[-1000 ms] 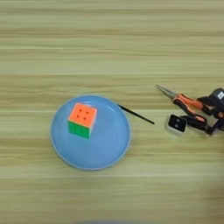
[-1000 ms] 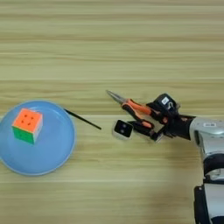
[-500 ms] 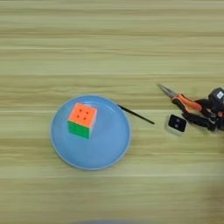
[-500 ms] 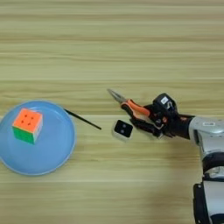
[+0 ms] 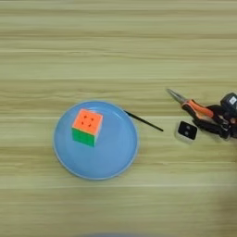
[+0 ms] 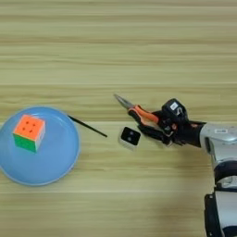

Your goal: Move the objects on the table

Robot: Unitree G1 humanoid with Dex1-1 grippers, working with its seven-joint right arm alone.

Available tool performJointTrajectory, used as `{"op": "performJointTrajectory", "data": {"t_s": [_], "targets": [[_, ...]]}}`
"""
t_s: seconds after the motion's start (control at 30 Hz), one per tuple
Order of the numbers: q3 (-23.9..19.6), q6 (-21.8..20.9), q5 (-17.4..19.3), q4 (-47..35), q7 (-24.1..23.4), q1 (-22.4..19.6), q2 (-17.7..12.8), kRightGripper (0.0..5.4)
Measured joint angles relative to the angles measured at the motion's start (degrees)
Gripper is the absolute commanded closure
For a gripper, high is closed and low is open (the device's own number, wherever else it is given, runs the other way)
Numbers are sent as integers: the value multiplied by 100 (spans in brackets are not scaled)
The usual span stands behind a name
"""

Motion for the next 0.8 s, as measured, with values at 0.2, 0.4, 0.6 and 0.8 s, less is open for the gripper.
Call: {"op": "performJointTrajectory", "data": {"t_s": [0.2,0.4,0.6,0.8], "targets": [[-30,90,24,-29,2,-6,0,199],[-143,251,131,-57,-10,-20,42,199],[-263,586,252,-172,4,-26,97,200],[-327,792,362,-353,3,-25,225,200]]}}
